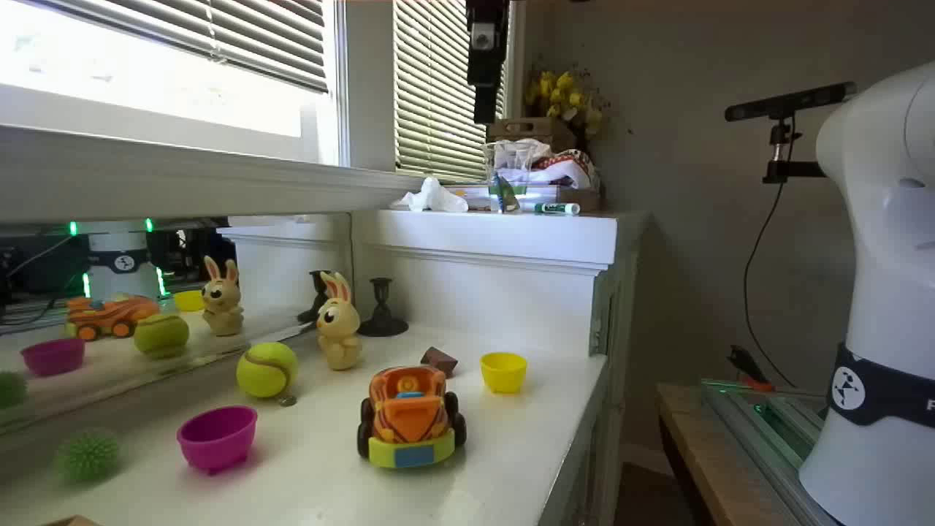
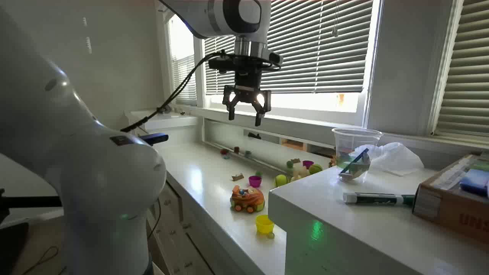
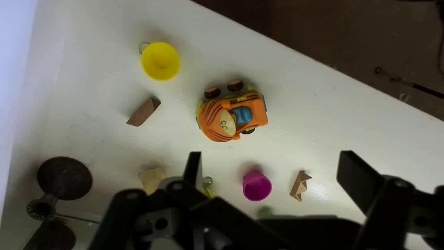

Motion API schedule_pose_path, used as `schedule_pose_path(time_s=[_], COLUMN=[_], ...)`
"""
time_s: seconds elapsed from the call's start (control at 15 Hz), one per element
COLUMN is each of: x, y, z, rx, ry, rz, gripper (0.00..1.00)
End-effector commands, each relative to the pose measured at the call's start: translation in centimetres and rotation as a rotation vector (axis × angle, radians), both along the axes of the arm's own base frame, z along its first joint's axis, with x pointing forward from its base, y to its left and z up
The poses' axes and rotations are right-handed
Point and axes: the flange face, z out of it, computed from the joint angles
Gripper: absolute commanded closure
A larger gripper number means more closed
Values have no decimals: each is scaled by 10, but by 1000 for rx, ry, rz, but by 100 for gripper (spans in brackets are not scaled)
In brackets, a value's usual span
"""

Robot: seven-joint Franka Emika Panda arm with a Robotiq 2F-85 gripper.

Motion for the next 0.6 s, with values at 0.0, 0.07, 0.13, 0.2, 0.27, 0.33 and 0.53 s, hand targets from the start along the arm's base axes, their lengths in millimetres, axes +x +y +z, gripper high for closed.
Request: schedule_pose_path(time_s=[0.0, 0.07, 0.13, 0.2, 0.27, 0.33, 0.53], x=[0, 0, 0, 0, 0, 0, 17], y=[0, 0, 0, 0, 0, 0, -2], z=[1, 1, 1, 1, 1, 1, 3], rx=[0, 0, 0, 0, 0, 0, -26], ry=[0, 0, 0, 0, 0, 0, -143], rz=[0, 0, 0, 0, 0, 0, -27], gripper=[0, 0, 0, 0, 0, 0, 0])
